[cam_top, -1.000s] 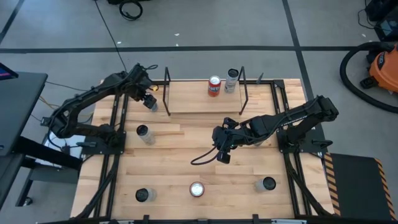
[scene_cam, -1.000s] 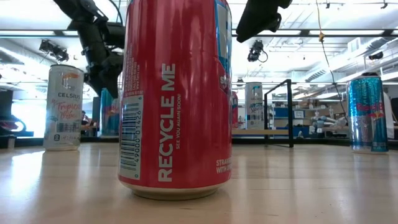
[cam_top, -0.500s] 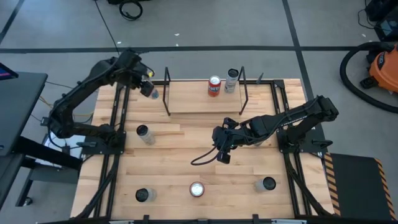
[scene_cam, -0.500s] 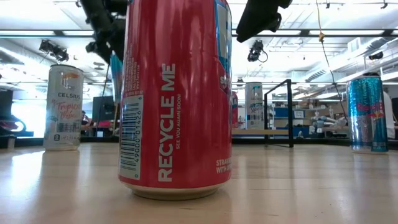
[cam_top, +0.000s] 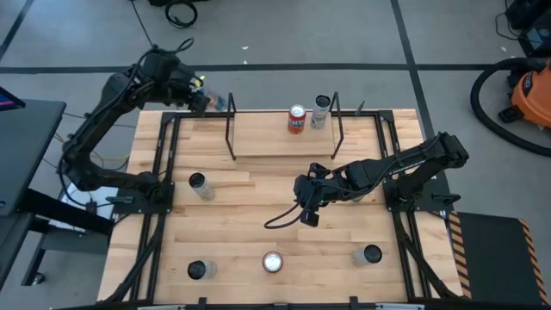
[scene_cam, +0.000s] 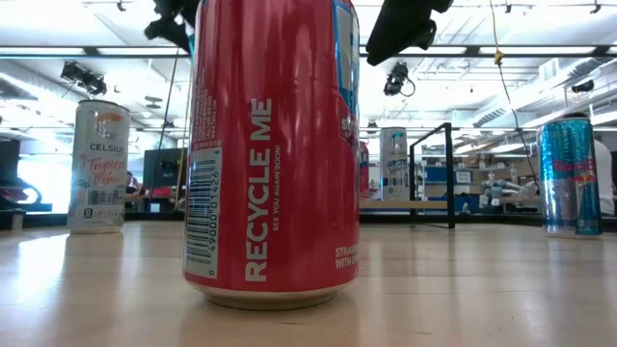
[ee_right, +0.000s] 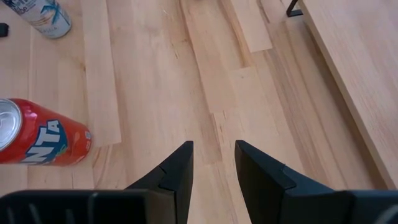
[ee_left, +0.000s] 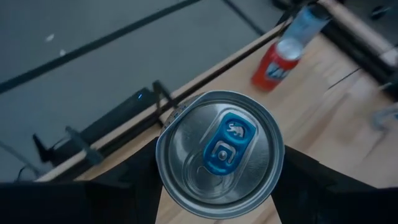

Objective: Place canned beverage on shelf
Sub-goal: Put the top blue soda can on the shelf

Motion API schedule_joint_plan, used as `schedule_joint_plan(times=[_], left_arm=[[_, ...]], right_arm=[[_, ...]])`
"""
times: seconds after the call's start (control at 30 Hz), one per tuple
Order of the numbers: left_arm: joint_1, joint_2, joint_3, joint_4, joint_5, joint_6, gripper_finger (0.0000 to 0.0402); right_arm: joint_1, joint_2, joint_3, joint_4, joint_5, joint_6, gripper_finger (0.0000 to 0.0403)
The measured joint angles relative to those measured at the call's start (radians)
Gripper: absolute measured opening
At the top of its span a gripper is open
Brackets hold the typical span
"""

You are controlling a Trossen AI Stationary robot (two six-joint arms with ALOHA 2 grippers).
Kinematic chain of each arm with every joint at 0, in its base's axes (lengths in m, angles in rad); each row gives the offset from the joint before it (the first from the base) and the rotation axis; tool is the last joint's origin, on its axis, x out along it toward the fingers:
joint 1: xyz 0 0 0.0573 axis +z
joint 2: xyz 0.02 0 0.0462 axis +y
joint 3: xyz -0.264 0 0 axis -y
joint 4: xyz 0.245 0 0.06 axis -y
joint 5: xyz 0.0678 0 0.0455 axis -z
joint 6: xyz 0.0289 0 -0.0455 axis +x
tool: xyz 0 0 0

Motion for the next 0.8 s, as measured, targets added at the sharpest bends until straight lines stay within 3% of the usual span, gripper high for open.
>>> schedule_joint_plan(times=[0.23, 0.8], left_arm=[[-0.091, 0.060, 0.039, 0.091, 0.002, -0.004, 0.0238], [-0.167, 0.336, 0.058, 0.241, 0.003, 0.034, 0.0238]], right_arm=[[0.000, 0.000, 0.000, 0.007, 0.081, 0.018, 0.0126], [0.000, 0.000, 0.000, -0.023, 0.079, 0.029, 0.0126]])
